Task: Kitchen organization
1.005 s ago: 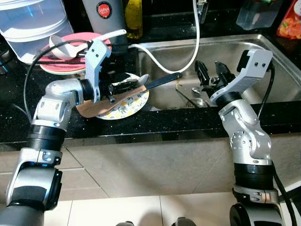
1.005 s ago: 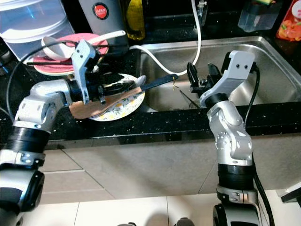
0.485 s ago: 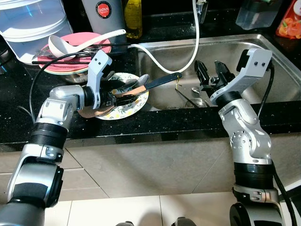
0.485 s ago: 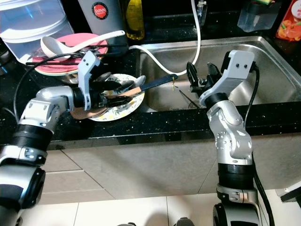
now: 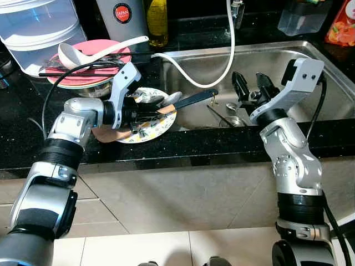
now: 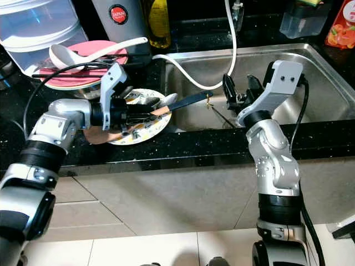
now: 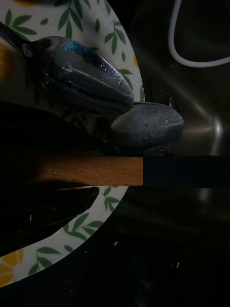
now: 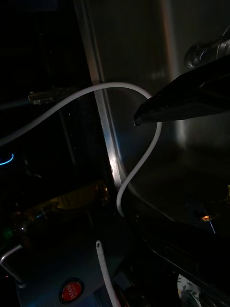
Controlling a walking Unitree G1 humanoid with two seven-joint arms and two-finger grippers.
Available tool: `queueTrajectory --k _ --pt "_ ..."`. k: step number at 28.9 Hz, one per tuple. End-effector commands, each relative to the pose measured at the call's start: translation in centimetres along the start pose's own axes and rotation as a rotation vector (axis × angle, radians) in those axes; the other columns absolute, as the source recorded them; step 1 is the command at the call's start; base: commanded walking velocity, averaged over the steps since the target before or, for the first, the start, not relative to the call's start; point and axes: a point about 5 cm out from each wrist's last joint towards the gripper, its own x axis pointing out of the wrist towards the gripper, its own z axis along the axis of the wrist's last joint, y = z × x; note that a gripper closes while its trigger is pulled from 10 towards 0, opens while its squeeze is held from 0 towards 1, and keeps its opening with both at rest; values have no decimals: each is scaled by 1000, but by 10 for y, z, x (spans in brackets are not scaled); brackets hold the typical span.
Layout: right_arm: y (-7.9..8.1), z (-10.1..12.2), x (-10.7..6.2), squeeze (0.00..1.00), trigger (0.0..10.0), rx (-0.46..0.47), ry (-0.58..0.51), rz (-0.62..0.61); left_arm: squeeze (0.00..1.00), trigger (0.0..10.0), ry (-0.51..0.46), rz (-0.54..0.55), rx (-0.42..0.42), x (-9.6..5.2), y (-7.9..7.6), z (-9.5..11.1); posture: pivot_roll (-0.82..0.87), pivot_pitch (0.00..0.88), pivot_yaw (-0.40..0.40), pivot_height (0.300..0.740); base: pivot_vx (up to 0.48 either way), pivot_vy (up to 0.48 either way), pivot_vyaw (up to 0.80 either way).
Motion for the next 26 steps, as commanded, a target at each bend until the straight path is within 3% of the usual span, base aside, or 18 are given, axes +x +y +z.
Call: queueTrajectory --k 1,3,4,5,10,16,17,19,21,23,26 --pt "0 3 -1 0 10000 -5 -10 -3 0 0 61 16 -61 -6 -1 -22 13 79 52 740 0 0 0" --pt "0 3 -1 0 10000 -4 -11 -2 0 0 34 39 -39 -7 0 -16 14 78 52 740 0 0 0" --pt "0 3 -1 0 10000 -4 -11 0 0 549 7 65 -14 -9 1 -11 14 78 52 740 0 0 0" --pt "0 3 -1 0 10000 -4 -11 1 0 10000 -31 114 18 -11 2 -3 15 77 50 740 0 0 0" --pt "2 1 -1 0 10000 3 -5 7 0 10000 -168 312 108 -24 4 31 23 72 44 740 0 0 0" --pt "5 -2 1 0 10000 11 3 20 0 10000 -180 434 184 -30 -7 51 40 67 32 740 0 0 0" --pt "7 -3 3 0 10000 15 6 27 0 10000 -160 517 296 -30 -13 60 40 67 32 740 0 0 0" --pt "8 -3 4 0 10000 18 6 31 0 10000 -134 567 329 -30 -14 60 46 66 30 740 0 0 0" --pt "8 -4 4 0 10000 20 7 34 0 10000 -107 606 332 -29 -13 59 49 64 29 740 0 0 0" --pt "10 -4 5 0 10000 27 7 39 0 10000 -106 649 274 -27 -11 55 51 63 29 740 0 0 0" --pt "11 -5 5 0 10000 33 8 43 0 10000 -142 613 171 -22 -12 50 49 62 28 740 0 0 0"
